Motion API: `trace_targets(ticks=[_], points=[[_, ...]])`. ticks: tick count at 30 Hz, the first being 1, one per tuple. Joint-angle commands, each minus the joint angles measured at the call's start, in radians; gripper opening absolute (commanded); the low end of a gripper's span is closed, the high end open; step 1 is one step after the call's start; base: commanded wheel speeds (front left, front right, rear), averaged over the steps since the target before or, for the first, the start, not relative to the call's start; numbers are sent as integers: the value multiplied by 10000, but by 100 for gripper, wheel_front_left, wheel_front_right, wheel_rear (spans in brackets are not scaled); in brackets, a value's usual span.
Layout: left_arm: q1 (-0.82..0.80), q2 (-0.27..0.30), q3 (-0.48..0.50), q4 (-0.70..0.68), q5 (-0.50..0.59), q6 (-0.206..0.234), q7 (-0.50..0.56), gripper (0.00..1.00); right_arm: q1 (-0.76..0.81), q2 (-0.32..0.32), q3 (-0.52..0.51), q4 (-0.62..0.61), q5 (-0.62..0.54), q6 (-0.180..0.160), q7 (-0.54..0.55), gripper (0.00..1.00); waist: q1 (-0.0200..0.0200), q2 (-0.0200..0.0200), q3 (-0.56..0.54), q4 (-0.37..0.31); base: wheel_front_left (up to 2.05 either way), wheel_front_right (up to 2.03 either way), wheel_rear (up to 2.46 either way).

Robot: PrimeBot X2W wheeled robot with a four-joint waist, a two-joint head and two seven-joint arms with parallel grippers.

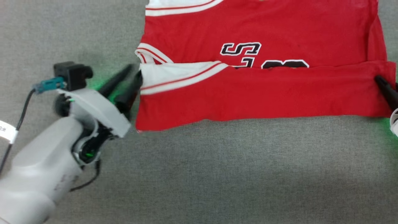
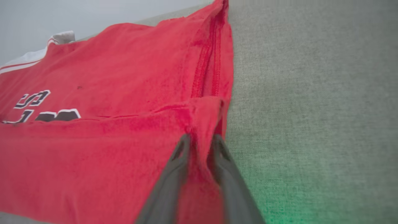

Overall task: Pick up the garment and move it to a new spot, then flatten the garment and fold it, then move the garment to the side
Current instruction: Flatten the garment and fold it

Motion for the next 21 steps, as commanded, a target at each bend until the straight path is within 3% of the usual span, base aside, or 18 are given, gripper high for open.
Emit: trace_targets(ticks=[1, 5, 8, 10, 11, 15, 21], points=[[-201, 232, -265, 325, 478, 20, 51, 100, 174, -23, 20, 135, 25, -16, -239, 100, 0, 0, -364, 40, 0, 0, 0], [-676, 603, -509, 206, 978, 194, 493, 100, 393, -111, 59, 201, 92, -16, -508, 100, 0, 0, -822, 106, 0, 0, 0], [-789, 925, -771, -403, 891, 511, 1593, 100, 550, -159, 79, 169, 130, -16, -638, 100, 0, 0, -1113, 138, 0, 0, 0], [-670, 1186, -871, -954, 429, 945, 2731, 100, 632, -171, 116, 130, 112, -16, -661, 100, 0, 0, -1261, 147, 0, 0, 0], [-670, 1186, -871, -954, 429, 945, 2731, 100, 632, -171, 116, 130, 112, -16, -661, 100, 0, 0, -1261, 147, 0, 0, 0], [-399, 1848, -1198, -2614, -634, 1688, 5098, 100, 728, -161, 168, -21, 18, -16, -693, 100, 0, 0, -1409, 141, 0, 0, 0], [-21, 2462, -1558, -4235, -1357, 2834, 6724, 100, 650, -81, 271, -278, -135, -16, -598, 100, 0, 0, -1317, 11, 0, 0, 0]])
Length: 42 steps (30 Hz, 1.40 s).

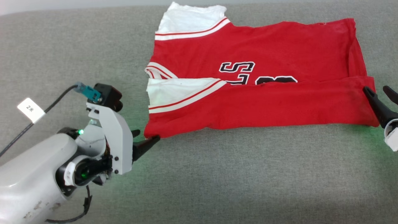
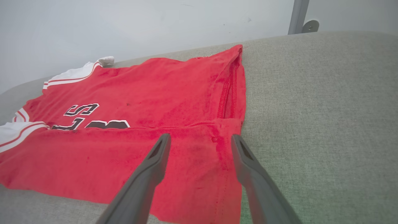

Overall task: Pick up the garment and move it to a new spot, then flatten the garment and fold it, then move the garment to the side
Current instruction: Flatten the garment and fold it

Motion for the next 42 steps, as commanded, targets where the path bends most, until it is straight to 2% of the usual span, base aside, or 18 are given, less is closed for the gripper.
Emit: trace_targets(ticks=[1, 6, 12, 13, 14, 16, 17, 22, 29, 39, 40, 42], points=[[111, -12, 41, -78, -192, 97, 73, 100, -8, 50, 24, -64, -67, -16, 30, 100, 0, -1, 93, -98, 0, 0, 0], [357, -250, 46, 651, -470, -5, 18, 100, -203, 117, 13, -217, -131, -16, 5, 100, 0, -1, 302, -369, 0, 0, 0], [467, -770, 150, 1550, -862, -599, -94, 99, -132, 37, -62, -199, -110, -16, 3, 100, 0, -1, 420, -585, 0, 0, 0], [445, -822, 139, 1652, -879, -644, -76, 82, -120, 23, -80, -202, -97, -16, 4, 100, 0, -1, 434, -599, 0, 0, 0], [416, -861, 96, 1743, -842, -694, -18, 53, -114, 5, -96, -211, -83, -16, 10, 100, 0, -1, 455, -612, 0, 0, 0], [384, -955, 92, 1915, -820, -769, -16, 25, -103, -25, -94, -205, -72, -16, 72, 100, 0, -1, 479, -622, 0, 0, 0], [365, -1023, 100, 1992, -834, -822, -40, 0, -92, -39, -43, -231, -72, -16, 160, 100, 0, -1, 484, -613, 0, 0, 0], [275, -1222, 33, 2050, -763, -1142, 25, 0, -266, -422, 458, -459, -362, -16, 1033, 100, 0, -1, 529, -539, 0, 0, 0], [65, -1345, 50, 2007, -558, -1278, -94, 0, -732, -865, 783, -616, -675, -16, 2592, 100, 0, -1, 556, -305, 0, 0, 0], [-114, -1267, 69, 1720, -393, -1303, -75, 0, -1324, -131, 1532, 408, -974, -16, 4715, 100, 0, -1, 646, -12, 0, 0, 0], [-133, -1276, 62, 1692, -367, -1300, -67, 0, -1355, -30, 1584, 512, -977, -16, 4808, 60, 0, -1, 673, 28, 0, 0, 0], [-158, -1294, 55, 1660, -335, -1284, -83, 0, -1462, 103, 1703, 614, -1030, -14, 4880, 0, 0, -1, 713, 88, 0, 0, 0]])
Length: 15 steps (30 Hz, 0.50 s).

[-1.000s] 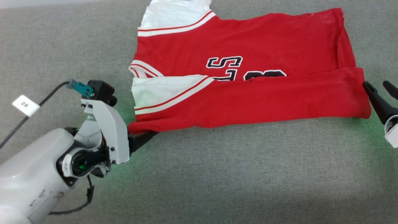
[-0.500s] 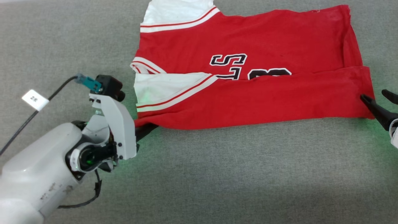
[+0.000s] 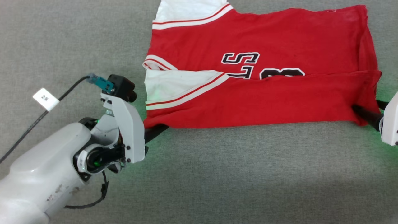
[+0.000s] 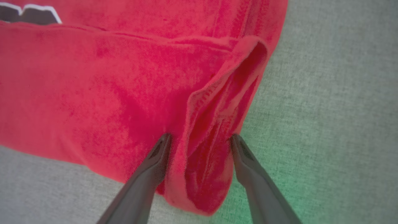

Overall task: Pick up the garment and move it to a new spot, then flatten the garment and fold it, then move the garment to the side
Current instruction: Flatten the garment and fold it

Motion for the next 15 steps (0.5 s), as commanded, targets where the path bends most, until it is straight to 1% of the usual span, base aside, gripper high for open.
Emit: trace_targets(ticks=[1, 11, 15], points=[[54, -26, -98, 3, 86, 15, 31, 0, 130, 361, 313, 170, -24, -13, 110, 0, 0, 0, 64, 84, 0, 0, 0], [175, 81, -58, -113, 202, 67, -172, 0, 163, -66, 542, 149, 179, -14, 444, 0, 0, 0, 20, 42, 0, 0, 0], [501, 408, -92, -490, 213, 70, -292, 0, 489, -349, 574, -229, 288, -14, 400, 0, 0, 0, -153, -16, 0, 0, 0]])
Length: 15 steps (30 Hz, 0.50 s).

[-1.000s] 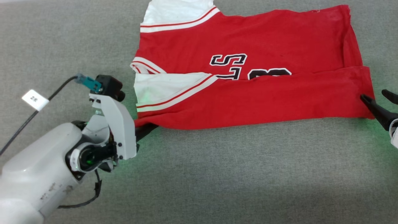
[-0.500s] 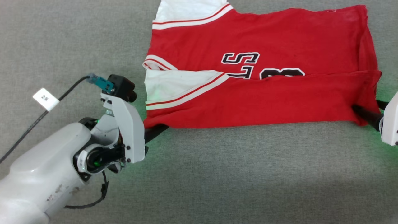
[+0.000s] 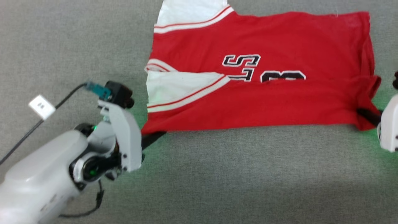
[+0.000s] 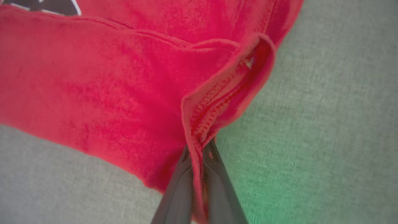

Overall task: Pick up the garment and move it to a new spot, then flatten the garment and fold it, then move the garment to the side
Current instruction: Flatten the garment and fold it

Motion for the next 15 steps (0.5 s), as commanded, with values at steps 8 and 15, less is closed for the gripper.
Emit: trace_targets(ticks=[8, 15], points=[[1774, 1593, -227, -2361, -19, 560, -680, 0, 2176, -1532, 95, -1609, 623, -18, 278, 0, 0, -1, -441, -39, 0, 0, 0], [2593, 2174, -306, -3747, -17, 1149, -1223, 98, 3289, -2196, -547, -2591, 781, -18, -75, 35, 0, -1, -528, 10, 0, 0, 0]])
